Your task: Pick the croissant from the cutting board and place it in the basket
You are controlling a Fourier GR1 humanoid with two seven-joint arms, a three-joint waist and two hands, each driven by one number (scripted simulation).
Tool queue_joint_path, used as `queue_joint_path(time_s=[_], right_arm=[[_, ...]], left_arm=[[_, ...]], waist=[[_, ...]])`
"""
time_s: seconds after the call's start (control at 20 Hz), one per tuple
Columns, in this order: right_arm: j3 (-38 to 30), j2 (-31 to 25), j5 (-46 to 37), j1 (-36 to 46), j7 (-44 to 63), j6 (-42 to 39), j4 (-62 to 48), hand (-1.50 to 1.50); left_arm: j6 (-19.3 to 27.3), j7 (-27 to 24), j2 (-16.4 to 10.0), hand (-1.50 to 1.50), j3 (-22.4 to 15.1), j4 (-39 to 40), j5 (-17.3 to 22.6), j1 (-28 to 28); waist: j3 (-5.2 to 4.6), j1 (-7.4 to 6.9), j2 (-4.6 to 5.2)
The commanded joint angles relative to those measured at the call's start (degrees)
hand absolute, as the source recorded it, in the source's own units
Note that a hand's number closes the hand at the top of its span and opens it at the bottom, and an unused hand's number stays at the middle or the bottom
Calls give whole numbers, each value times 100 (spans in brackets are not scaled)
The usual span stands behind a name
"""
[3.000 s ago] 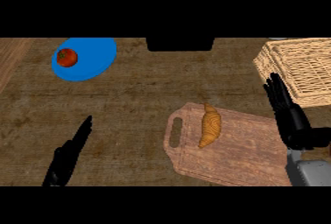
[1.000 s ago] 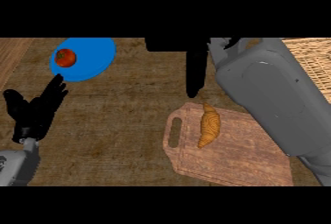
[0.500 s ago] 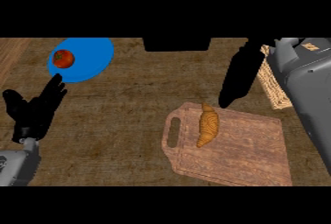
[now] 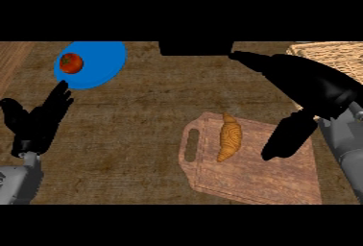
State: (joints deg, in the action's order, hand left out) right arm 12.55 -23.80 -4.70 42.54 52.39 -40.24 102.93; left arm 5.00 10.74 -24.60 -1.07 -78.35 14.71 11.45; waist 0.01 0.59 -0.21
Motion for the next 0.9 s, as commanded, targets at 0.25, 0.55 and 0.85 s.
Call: queue_joint_path(time_s=[0.25, 0.55, 0.85], right_arm=[[391, 577, -1829, -1022, -1283, 964, -177, -150], [441, 809, -2554, -1544, -2913, 2103, -1466, -150], [561, 879, -2979, -1641, -3017, 1786, -2018, -150]], left_arm=[[-129, 237, 97, 0, 92, -321, -154, -39], [-135, 249, 223, 0, 185, -43, -174, 285], [-417, -143, 298, 0, 411, 216, -293, 52]], waist=[[0, -96, 22], [2, -95, 39], [-1, -77, 28]])
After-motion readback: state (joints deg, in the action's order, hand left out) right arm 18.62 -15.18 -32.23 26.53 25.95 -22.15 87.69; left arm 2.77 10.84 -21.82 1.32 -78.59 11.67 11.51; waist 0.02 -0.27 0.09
